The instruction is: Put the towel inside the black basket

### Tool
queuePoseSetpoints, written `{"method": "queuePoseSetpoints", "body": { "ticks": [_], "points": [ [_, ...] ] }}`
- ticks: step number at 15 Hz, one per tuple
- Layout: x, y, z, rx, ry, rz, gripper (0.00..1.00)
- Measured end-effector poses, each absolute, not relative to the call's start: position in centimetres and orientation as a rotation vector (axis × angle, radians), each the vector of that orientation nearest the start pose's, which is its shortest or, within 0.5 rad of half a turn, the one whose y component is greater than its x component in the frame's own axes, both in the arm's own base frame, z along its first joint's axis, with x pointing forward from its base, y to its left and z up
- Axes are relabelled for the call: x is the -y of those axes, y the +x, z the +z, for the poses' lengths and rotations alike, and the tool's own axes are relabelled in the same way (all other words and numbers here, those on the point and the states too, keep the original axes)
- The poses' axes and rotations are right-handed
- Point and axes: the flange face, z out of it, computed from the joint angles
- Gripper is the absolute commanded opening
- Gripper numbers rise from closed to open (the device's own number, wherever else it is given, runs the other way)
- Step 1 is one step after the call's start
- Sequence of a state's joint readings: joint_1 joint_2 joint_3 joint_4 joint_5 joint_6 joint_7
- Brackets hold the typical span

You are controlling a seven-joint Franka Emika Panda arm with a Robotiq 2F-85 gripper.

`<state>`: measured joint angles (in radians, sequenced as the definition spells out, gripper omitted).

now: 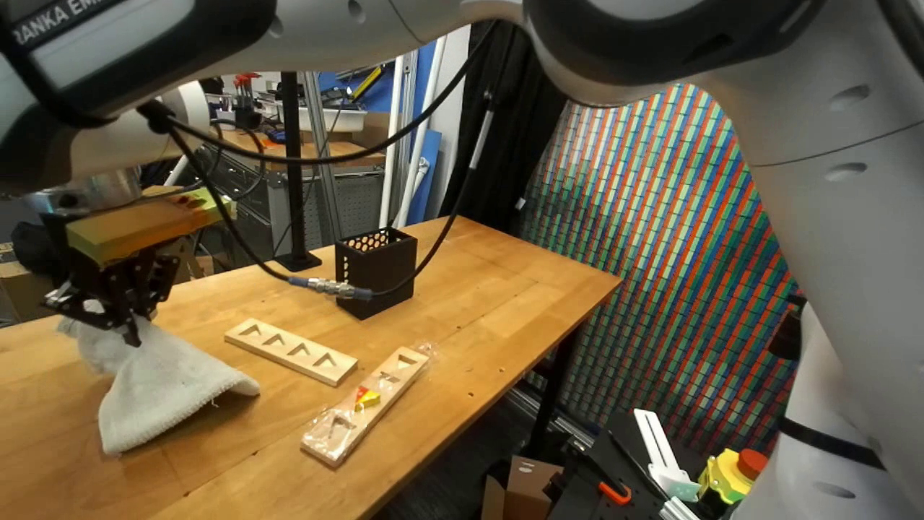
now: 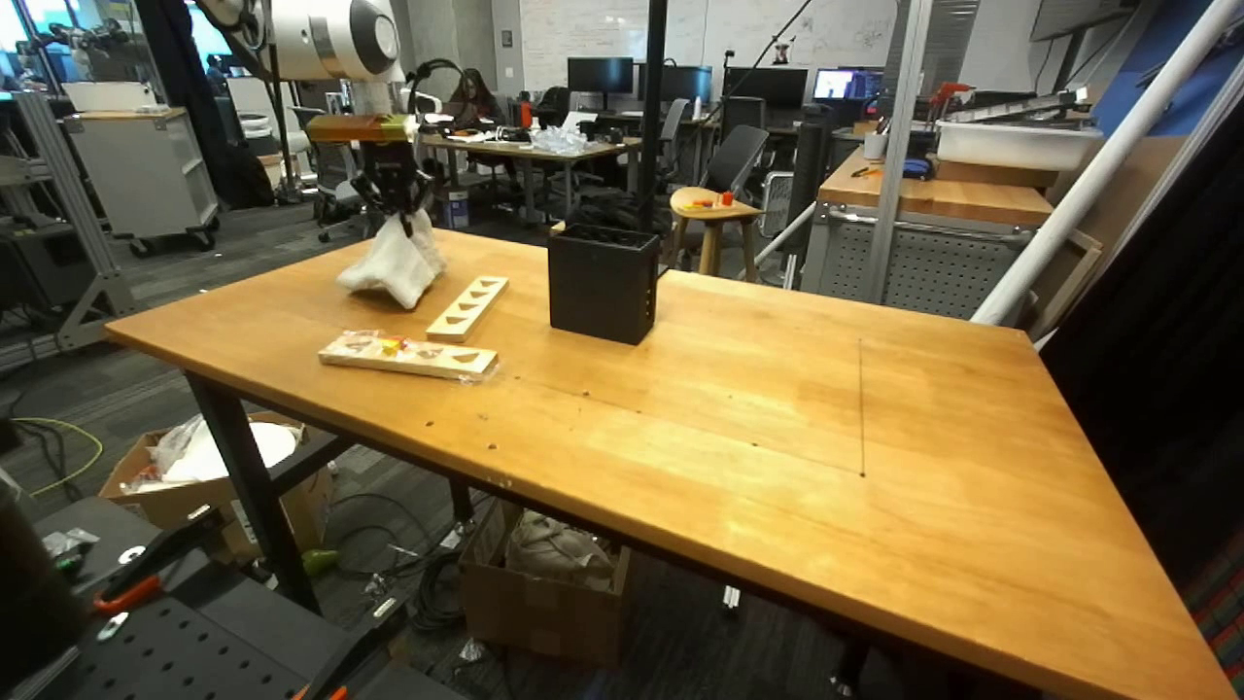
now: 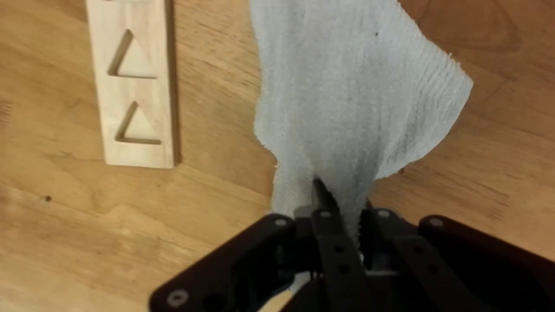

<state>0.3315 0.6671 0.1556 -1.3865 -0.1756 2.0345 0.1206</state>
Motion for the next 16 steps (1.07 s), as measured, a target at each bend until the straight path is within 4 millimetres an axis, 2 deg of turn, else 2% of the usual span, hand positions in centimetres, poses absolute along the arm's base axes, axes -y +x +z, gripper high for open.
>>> {"method": "queuePoseSetpoints", "body": {
  "ticks": [6, 9, 12, 16],
  "points": [
    [-22.7, 64.8, 39.6, 0.627, -3.185, -0.047, 0.03],
    [-18.3, 64.4, 42.7, 0.622, -3.200, -0.060, 0.03],
    [-13.5, 64.3, 44.7, 0.598, -3.219, -0.057, 0.03],
    [-6.6, 64.7, 46.1, 0.583, -3.237, -0.047, 0.03]
  ]
}}
